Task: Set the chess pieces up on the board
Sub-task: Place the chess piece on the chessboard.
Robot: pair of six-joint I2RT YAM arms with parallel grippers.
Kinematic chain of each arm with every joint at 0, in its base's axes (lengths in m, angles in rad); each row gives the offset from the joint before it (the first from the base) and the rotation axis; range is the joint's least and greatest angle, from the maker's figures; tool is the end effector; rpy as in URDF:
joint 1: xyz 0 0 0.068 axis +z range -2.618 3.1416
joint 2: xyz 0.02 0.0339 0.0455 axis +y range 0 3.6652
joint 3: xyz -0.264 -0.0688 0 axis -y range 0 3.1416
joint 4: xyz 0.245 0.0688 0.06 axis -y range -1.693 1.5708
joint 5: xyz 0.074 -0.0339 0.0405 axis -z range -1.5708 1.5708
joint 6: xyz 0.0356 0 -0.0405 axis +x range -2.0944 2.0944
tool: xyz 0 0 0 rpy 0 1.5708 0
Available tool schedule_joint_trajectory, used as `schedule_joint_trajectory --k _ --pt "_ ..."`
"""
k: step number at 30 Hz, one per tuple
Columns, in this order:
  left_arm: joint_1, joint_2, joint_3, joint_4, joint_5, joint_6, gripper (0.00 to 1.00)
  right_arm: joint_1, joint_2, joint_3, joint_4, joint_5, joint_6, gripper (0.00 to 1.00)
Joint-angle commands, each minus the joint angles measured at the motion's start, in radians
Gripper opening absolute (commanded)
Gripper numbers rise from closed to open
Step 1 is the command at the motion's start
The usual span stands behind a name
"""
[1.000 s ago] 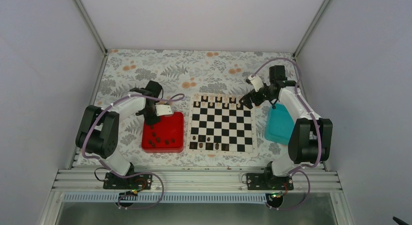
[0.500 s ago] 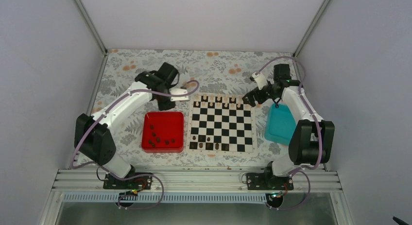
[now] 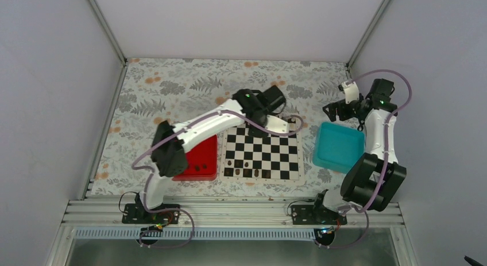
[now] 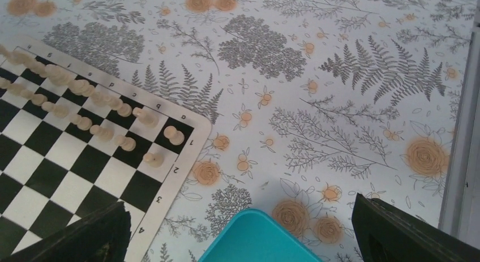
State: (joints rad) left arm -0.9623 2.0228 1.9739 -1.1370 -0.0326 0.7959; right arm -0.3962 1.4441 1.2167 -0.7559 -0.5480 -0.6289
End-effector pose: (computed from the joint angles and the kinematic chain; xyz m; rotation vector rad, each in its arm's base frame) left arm 0.2434 -0.3473 0.2974 2.1165 1.7642 0.0001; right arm 0.2809 -0.0974 0.2917 -0.4741 2.3249 0.2284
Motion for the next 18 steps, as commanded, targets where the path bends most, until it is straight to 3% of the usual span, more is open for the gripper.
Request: schedule_joint_trajectory --k 1,6,8,18 --pt "-0.08 0.151 0.223 -0.079 0.018 0.016 0.08 -0.019 -0.06 -0.04 -0.034 -0.079 -0.066 1.0" --pt "-0.165 0.402 0.574 -0.214 0.017 0.052 0.08 -0.035 -0.07 -0.058 -0.042 -0.11 -0.084 1.0" --pt "-0.202 0.473 0.648 -0.214 0.003 0.072 0.08 -0.038 -0.072 -0.06 -0.043 -0.124 -0.087 1.0" --pt "-0.29 0.564 0.606 -0.096 -0.042 0.131 0.08 -0.049 -0.075 -0.083 -0.03 -0.163 -0.097 1.0"
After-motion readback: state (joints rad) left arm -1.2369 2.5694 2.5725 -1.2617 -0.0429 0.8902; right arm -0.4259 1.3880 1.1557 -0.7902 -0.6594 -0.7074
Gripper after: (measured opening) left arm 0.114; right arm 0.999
